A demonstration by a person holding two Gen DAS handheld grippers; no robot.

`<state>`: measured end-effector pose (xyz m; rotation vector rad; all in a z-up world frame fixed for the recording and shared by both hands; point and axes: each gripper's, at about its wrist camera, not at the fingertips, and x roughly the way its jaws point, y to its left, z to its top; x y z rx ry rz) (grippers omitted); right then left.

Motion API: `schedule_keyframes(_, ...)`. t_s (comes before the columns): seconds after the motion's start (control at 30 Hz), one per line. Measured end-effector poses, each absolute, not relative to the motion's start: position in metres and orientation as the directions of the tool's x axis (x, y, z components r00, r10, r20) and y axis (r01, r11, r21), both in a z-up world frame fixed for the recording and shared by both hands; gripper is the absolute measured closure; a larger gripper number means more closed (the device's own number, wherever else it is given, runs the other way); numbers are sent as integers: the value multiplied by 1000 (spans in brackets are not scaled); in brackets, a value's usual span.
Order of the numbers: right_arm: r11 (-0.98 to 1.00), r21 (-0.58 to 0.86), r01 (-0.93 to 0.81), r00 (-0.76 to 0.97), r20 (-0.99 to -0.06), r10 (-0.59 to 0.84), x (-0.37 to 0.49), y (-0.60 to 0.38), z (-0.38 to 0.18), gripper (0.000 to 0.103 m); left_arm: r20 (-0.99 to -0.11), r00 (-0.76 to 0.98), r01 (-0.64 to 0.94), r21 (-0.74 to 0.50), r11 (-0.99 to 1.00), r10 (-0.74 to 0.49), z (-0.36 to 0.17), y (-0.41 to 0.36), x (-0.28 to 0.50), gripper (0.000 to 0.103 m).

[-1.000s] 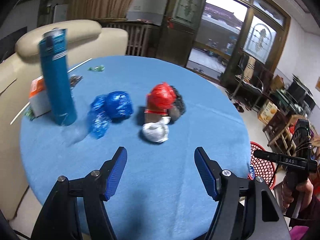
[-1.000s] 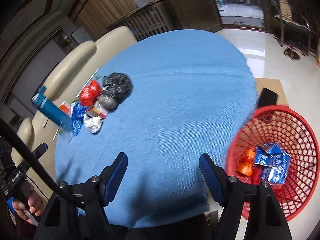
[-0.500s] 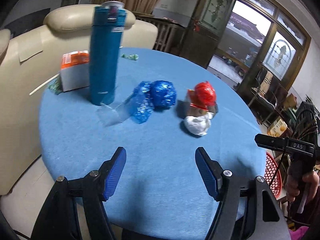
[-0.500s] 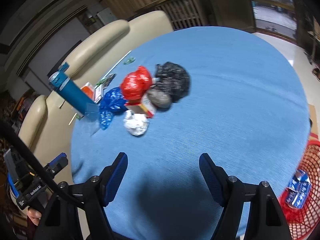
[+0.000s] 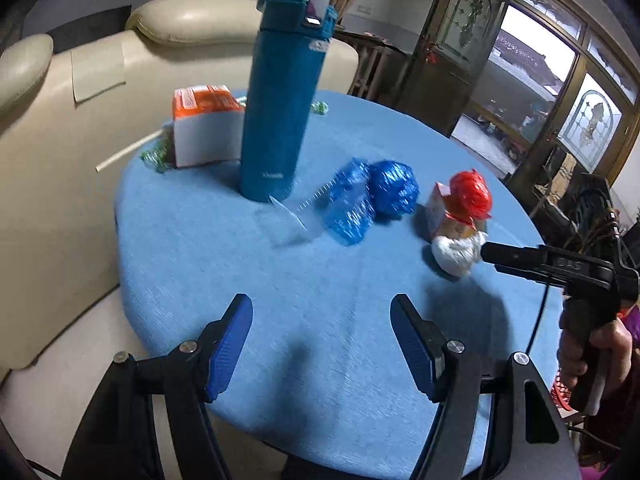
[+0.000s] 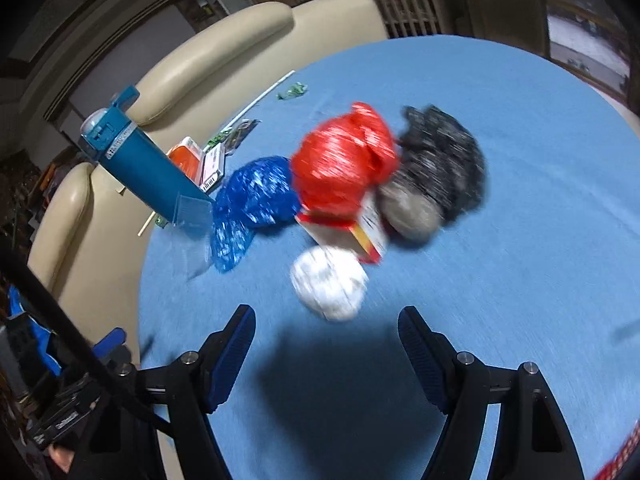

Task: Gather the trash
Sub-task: 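Grasp the white tissue ball with the right gripper, then grasp the clear plastic tray with the left gripper while the right holds the tissue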

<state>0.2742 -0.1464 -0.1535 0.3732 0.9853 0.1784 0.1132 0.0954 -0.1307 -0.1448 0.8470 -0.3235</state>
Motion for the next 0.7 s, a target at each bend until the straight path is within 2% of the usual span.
schedule_keyframes(0.1, 931, 365, 18, 549, -782, 296, 295, -136, -162, 27, -705, 635, 220, -229, 948, -317, -124, 99, 122, 31)
schedule_keyframes(0.13, 932, 363, 18, 540, -788, 296, 302, -133, -167, 32, -706, 638, 214, -221, 952, -307, -123, 101, 126, 31)
schedule_keyframes(0.17, 933, 359, 19, 528, -796, 295, 307, -131, -173, 52, -709, 638, 207, -219, 954, -301, -123, 102, 130, 31)
schedule_keyframes(0.2, 939, 342, 21, 505, -815, 285, 312, -127, -180, 56, -711, 634, 203, -227, 952, -305, -123, 103, 134, 31)
schedule_keyframes(0.37, 951, 309, -11, 539, -800, 266, 303, -121, -179, 63, -705, 634, 240, -212, 947, -318, -119, 92, 148, 30)
schedule_keyframes(0.6, 926, 377, -10, 538, -778, 323, 271, -139, -172, 63, -695, 654, 342, -81, 936, -298, -126, 65, 190, 27)
schedule_keyframes(0.7, 914, 405, 10, 533, -776, 338, 255, -153, -171, 63, -701, 644, 375, -60, 925, -306, -131, 64, 207, 26)
